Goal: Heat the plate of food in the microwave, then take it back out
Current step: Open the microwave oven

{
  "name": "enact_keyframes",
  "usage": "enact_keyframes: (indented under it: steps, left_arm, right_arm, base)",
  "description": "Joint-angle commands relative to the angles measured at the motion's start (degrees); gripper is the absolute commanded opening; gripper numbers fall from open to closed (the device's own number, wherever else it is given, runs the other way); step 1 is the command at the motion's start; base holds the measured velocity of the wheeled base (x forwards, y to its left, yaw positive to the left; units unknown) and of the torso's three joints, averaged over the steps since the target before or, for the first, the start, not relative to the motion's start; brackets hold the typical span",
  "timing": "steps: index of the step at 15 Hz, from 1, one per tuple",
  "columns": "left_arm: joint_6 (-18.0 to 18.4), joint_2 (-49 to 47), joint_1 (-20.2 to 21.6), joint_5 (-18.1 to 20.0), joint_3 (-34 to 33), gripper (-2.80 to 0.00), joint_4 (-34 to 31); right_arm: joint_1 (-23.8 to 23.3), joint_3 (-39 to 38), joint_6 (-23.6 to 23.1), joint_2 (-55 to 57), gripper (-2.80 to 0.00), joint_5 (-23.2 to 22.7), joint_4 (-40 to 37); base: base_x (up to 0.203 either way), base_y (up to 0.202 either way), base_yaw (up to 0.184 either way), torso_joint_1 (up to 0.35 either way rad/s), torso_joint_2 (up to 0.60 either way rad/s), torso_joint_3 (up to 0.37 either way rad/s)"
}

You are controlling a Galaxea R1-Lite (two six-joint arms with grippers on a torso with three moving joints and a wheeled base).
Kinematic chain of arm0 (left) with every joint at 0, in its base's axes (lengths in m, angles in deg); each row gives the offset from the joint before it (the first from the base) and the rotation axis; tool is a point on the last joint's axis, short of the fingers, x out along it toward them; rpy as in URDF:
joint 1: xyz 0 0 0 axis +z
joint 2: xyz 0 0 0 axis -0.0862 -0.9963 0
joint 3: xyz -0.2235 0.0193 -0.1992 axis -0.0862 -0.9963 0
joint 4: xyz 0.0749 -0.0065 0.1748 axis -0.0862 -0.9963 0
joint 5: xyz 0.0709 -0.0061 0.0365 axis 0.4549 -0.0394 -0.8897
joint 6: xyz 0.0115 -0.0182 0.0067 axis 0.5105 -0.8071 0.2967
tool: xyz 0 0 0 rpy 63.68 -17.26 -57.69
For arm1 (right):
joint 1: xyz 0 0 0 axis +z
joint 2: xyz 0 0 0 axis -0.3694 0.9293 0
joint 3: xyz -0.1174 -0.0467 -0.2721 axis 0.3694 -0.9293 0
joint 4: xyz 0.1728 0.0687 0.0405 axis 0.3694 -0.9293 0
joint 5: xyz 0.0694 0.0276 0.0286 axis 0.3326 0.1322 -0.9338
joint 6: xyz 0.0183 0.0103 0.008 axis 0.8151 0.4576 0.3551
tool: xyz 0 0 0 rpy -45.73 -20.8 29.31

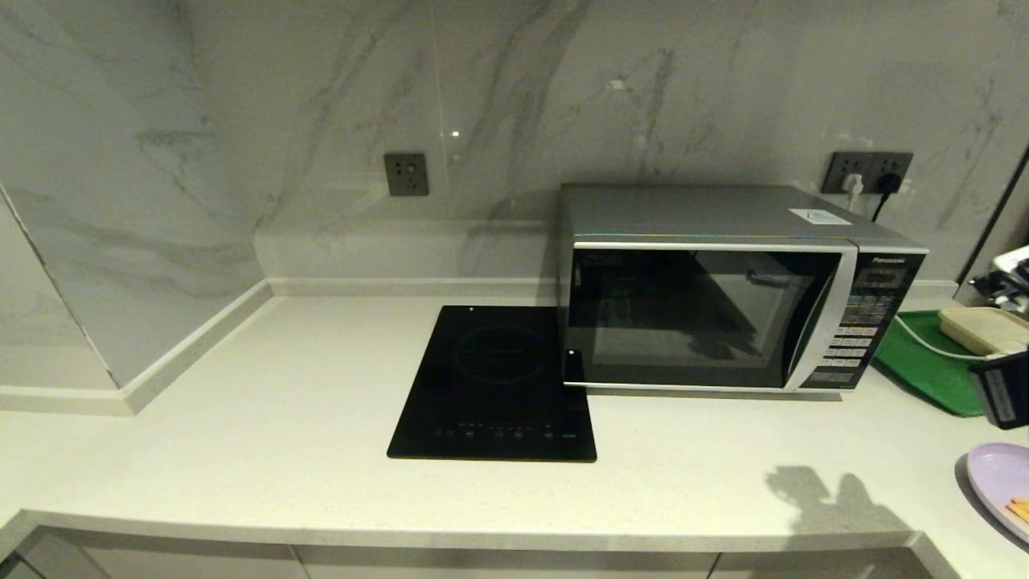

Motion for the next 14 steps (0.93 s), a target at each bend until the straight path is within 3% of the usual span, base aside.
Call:
enact_keyframes:
  steps: [1, 3, 6, 8, 11, 14]
  left_arm:
    - [0.0, 0.0, 0.0, 0.0, 0.0, -2.80, 0.0]
    - [0.0, 0.0, 0.0, 0.0, 0.0, -2.80, 0.0]
    - [0.0, 0.0, 0.0, 0.0, 0.0, -2.80, 0.0]
    - [0.0, 0.0, 0.0, 0.0, 0.0, -2.80, 0.0]
    - [0.0, 0.0, 0.0, 0.0, 0.0, -2.80, 0.0]
    - [0.0, 0.0, 0.0, 0.0, 0.0, -2.80, 0.0]
  right_arm:
    - [0.4, 0.2, 0.1, 12.3, 0.00, 0.1, 12.0]
    - [0.5, 3.3, 0.9, 17.3, 0.00, 0.1, 18.5]
    - [2.2, 14.4, 6.1, 21.5, 0.00, 4.3, 16.8]
    - [7.5, 16.1, 16.0, 19.6, 0.00, 7.9, 7.8]
    - [15.8, 16.3, 31.1, 17.2, 0.00, 20.9, -3.4]
    - [21.1, 16.4, 43.6, 15.6, 0.00, 29.0, -13.2]
  base:
    - [0.000, 0.000, 0.000, 0.000, 0.00, 0.000]
    - [0.000, 0.000, 0.000, 0.000, 0.00, 0.000]
    - [0.000, 0.000, 0.000, 0.000, 0.00, 0.000]
    - [0.000, 0.000, 0.000, 0.000, 0.00, 0.000]
    - [0.000, 0.000, 0.000, 0.000, 0.00, 0.000]
    - [0.000, 0.000, 0.000, 0.000, 0.00, 0.000]
